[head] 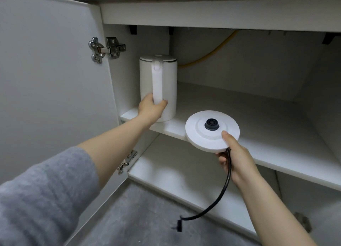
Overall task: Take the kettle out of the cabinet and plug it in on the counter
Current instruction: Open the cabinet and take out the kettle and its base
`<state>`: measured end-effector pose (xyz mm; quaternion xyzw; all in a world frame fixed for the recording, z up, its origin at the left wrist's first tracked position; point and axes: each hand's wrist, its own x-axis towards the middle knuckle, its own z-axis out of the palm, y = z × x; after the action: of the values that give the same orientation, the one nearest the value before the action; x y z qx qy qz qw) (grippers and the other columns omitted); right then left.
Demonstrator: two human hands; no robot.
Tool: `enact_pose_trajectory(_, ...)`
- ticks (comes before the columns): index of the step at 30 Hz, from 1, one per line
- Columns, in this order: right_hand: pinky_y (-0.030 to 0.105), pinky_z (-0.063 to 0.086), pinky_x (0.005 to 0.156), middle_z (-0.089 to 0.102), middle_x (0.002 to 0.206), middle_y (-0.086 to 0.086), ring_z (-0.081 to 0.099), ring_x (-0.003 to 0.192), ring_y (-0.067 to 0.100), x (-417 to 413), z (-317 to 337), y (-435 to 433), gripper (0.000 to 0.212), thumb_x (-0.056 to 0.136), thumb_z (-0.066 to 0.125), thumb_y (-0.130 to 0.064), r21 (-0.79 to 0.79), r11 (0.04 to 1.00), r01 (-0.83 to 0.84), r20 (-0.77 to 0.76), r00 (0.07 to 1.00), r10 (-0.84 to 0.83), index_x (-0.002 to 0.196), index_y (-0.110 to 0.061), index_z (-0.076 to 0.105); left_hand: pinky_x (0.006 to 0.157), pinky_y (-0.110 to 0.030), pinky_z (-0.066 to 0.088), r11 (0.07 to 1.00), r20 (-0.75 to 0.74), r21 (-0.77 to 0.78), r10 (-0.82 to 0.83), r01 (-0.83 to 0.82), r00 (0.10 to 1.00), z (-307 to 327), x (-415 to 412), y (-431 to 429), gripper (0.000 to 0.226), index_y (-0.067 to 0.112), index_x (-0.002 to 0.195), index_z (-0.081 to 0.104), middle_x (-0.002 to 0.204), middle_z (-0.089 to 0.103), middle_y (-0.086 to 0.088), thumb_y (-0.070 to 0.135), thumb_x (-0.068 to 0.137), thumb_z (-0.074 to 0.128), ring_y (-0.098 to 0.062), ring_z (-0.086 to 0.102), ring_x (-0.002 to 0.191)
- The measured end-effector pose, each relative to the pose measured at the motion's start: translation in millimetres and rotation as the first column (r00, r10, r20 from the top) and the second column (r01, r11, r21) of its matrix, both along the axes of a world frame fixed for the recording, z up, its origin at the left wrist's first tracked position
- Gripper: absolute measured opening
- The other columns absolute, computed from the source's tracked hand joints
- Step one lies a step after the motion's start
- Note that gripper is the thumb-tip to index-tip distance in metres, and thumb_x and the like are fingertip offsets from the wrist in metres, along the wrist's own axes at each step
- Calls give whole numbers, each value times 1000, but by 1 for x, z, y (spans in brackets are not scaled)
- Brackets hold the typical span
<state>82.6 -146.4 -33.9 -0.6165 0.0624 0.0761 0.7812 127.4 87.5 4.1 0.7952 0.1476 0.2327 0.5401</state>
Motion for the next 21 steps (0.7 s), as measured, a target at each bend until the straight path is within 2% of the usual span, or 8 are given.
enact_pose_trajectory(4,12,35,35,52,65,0,39,36,7,-5,1,-2,24,89,60,-37,-4,1000,4,7,1000,-4,84,-13,62,73,-41,58,996,11,53,-69,69,998,-2,-25,-12,28,8,109,58,79,54,5,26,88,58,-12,51,64)
enact_pose_trajectory(8,13,35,35,50,62,1,38,37,8,-12,2,-2,25,89,60,-36,-16,1000,13,11,1000,-12,85,-12,61,67,-35,59,990,-7,61,-129,130,992,-1,-48,-15,25,12,107,59,82,55,9,27,87,59,-12,54,72)
enact_pose_trajectory(11,13,35,35,49,63,2,38,36,7,-20,4,-1,25,89,60,-37,-7,1000,29,-2,1000,-29,83,-12,60,71,-41,58,986,-27,81,-141,143,990,1,-62,-13,25,11,104,60,88,63,-2,29,87,60,-21,59,77)
enact_pose_trajectory(14,12,35,34,50,64,3,39,34,6,-28,10,2,25,89,60,-37,0,999,32,-7,999,-32,82,-13,61,68,-43,58,987,-19,107,-120,121,993,2,-76,-13,24,10,100,62,97,69,-11,29,85,60,-28,66,84)
enact_pose_trajectory(17,12,35,34,51,65,4,39,34,6,-37,20,4,25,89,60,-37,6,999,32,-10,999,-32,82,-12,61,65,-42,57,983,-1,131,-130,129,992,5,-93,-15,21,12,93,65,91,72,-9,30,83,62,-22,66,75)
enact_pose_trajectory(19,12,35,34,51,63,2,40,36,7,-42,25,7,25,89,60,-36,5,1000,28,-3,1000,-28,81,-13,61,58,-31,53,978,15,145,-153,149,988,8,-103,-14,16,17,79,67,81,74,-2,32,82,63,-10,61,63)
enact_pose_trajectory(21,13,35,34,50,61,0,40,39,8,-47,26,8,24,89,60,-36,3,999,32,9,999,-32,80,-13,61,57,-19,47,973,8,187,-143,139,990,12,-115,-14,25,22,60,65,68,73,4,34,81,63,-4,61,61)
